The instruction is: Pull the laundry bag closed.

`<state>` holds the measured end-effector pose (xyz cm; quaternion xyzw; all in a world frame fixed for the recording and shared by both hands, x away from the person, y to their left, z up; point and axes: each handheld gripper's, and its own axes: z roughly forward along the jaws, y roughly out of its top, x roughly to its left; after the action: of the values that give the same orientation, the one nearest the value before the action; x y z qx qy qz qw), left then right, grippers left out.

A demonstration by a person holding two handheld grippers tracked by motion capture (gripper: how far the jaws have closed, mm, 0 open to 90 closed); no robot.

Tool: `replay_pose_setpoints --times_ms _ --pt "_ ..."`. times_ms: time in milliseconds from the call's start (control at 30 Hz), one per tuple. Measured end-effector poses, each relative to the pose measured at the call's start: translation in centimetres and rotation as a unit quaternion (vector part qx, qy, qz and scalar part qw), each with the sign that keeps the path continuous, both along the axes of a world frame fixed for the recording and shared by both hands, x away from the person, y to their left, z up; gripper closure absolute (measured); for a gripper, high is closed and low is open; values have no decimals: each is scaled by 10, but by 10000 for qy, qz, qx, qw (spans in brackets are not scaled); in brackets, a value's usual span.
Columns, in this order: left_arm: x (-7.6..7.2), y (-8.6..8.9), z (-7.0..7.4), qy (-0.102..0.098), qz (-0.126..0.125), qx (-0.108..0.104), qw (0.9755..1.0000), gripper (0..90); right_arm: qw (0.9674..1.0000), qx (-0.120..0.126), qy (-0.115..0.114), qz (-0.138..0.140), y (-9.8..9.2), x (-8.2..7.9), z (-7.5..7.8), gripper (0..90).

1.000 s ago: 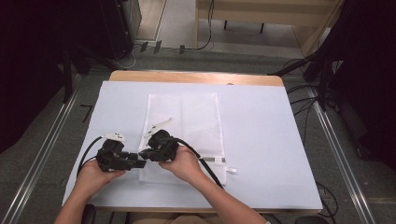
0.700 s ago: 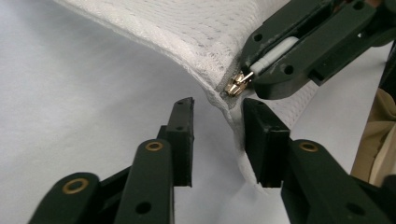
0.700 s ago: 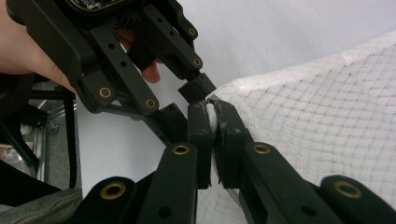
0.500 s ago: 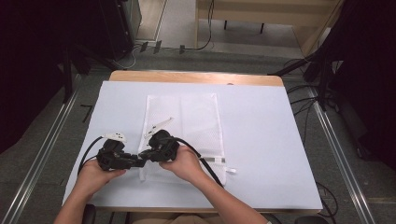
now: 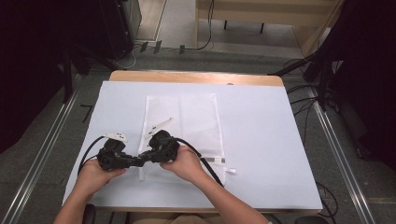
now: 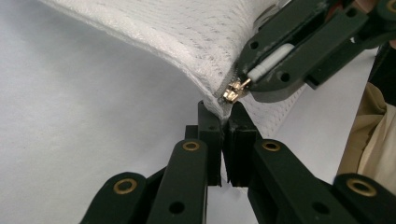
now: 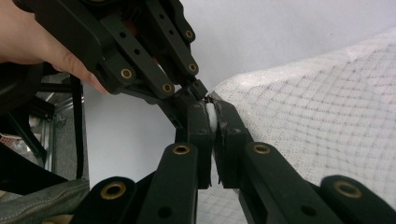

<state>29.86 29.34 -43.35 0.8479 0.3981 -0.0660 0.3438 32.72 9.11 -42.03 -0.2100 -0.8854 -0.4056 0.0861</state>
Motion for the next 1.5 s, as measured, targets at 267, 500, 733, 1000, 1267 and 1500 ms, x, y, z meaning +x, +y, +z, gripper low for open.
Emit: replay_pose_setpoints --times_ms 267,500,733,1000,1267,1500 --pt "0 0 1 -9 -15 82 10000 884 10000 -28 67 -6 -2 2 -5 884" --pt "0 -1 1 34 6 120 9999 890 9998 32 177 -43 -5 5 -11 886" --pt "0 -2 2 40 -38 171 9998 894 10000 2 -10 -51 -9 3 -14 889" --pt "-1 -1 -1 72 -199 169 9996 887 10000 29 88 31 -12 3 -16 888" --pt "1 -5 -3 19 -296 211 9993 854 9999 13 29 166 -10 0 -13 887" --pt "1 -4 -1 108 -185 132 9997 884 9998 18 120 145 -10 2 -15 887"
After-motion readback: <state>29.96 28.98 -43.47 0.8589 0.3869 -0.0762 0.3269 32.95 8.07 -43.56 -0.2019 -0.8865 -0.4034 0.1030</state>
